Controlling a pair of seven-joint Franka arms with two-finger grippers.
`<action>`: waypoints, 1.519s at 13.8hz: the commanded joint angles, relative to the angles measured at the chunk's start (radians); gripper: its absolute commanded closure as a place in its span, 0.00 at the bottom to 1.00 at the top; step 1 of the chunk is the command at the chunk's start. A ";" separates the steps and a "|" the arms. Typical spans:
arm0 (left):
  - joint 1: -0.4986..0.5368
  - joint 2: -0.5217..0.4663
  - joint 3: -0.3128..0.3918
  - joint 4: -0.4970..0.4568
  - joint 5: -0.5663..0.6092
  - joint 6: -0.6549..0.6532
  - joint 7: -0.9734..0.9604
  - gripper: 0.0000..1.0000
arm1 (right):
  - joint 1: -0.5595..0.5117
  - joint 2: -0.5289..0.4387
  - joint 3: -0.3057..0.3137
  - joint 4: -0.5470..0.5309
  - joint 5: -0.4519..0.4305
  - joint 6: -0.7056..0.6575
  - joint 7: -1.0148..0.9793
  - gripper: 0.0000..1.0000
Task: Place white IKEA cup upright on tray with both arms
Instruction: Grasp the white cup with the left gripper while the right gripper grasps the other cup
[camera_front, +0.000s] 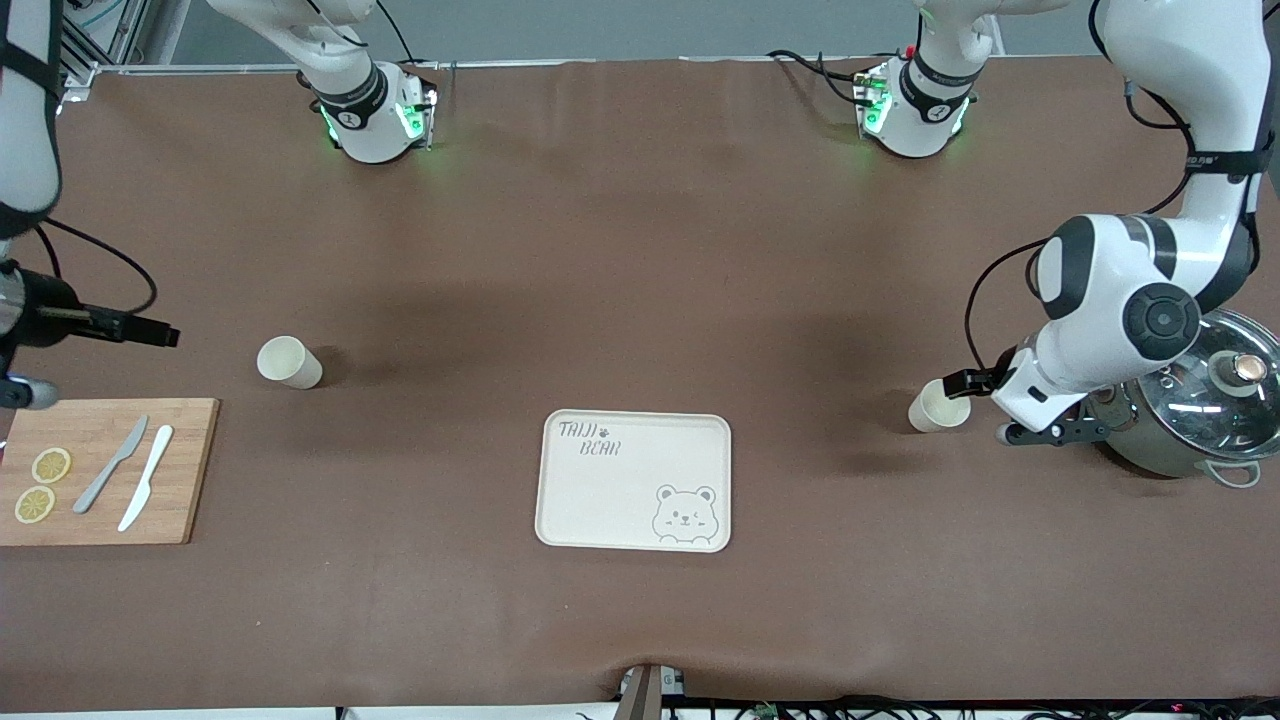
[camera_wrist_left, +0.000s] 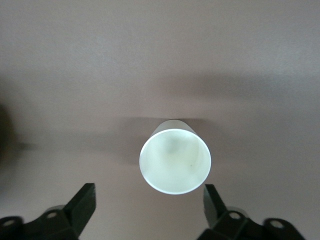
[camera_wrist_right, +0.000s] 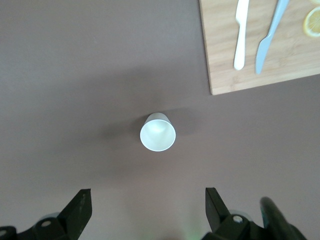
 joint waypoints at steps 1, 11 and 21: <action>0.001 0.011 0.000 -0.011 0.008 0.033 -0.021 0.13 | -0.021 0.063 0.011 0.008 -0.001 -0.015 -0.003 0.00; 0.009 0.071 0.000 -0.031 0.008 0.062 -0.024 0.29 | -0.071 0.036 0.010 -0.324 -0.001 0.309 -0.112 0.00; 0.004 0.126 0.000 -0.014 0.008 0.110 -0.024 1.00 | -0.079 0.013 0.010 -0.587 -0.001 0.583 -0.114 0.21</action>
